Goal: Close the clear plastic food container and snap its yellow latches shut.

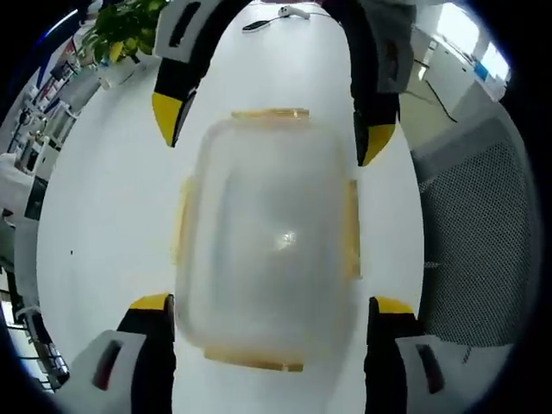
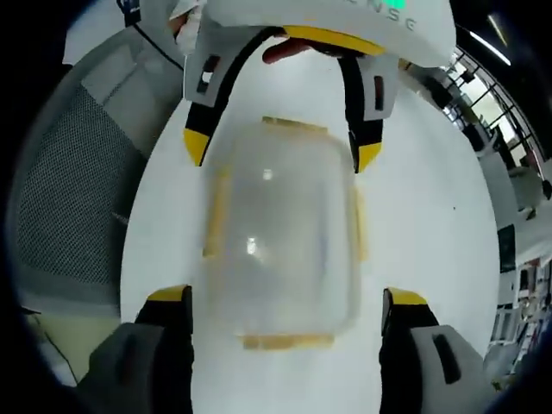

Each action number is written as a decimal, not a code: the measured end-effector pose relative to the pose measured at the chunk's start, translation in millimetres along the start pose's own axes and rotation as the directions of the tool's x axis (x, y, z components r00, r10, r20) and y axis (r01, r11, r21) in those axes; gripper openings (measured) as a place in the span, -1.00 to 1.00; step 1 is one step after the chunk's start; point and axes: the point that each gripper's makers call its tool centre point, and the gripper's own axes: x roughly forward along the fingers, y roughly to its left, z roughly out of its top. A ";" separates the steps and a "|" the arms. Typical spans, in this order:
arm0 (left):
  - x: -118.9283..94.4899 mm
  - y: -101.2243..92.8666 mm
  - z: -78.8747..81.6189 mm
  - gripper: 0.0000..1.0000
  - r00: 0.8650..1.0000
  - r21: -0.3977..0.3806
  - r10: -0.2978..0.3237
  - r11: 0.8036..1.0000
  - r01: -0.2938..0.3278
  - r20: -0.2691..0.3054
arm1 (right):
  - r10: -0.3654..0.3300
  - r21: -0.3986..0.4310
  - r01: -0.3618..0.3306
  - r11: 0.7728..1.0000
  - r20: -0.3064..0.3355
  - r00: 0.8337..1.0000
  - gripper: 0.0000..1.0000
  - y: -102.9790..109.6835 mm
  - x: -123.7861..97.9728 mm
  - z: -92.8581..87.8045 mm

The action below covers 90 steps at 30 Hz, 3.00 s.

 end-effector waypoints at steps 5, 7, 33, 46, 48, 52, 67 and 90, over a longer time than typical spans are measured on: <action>7.8 2.8 -0.8 0.71 1.000 0.014 0.009 1.000 -0.009 -0.021 | 0.041 0.025 -0.041 0.999 -0.010 0.999 0.55 2.2 5.3 -4.0; 10.9 5.4 -3.6 0.69 0.998 0.051 0.040 0.998 -0.038 -0.048 | 0.058 0.032 -0.058 0.998 -0.006 0.998 0.52 3.2 7.0 -5.2; 7.3 -0.9 -24.6 0.70 0.994 -0.013 0.101 0.995 -0.101 -0.043 | 0.080 -0.022 -0.081 0.996 -0.023 0.996 0.47 7.2 13.9 14.6; -3.2 3.0 -62.9 0.70 0.994 -0.033 0.103 0.994 -0.105 -0.044 | 0.088 -0.040 -0.089 0.995 -0.029 0.996 0.47 3.0 28.6 51.1; -4.6 6.0 -69.9 0.70 0.994 -0.027 0.103 0.994 -0.104 -0.039 | 0.085 -0.033 -0.086 0.996 -0.031 0.996 0.47 1.2 31.2 57.6; -7.0 13.2 -83.4 0.70 0.994 -0.005 0.097 0.995 -0.098 -0.045 | 0.079 -0.017 -0.080 0.997 -0.037 0.996 0.47 -4.1 37.3 70.5; -8.0 45.6 -98.0 0.70 0.997 0.056 0.082 0.995 -0.082 -0.006 | 0.058 0.050 -0.055 0.997 -0.041 0.998 0.48 -31.2 48.2 83.8; -1.5 102.4 -99.7 0.71 0.997 0.074 0.082 0.994 -0.082 -0.002 | 0.047 0.070 -0.041 0.997 -0.083 0.995 0.48 -84.3 58.2 81.9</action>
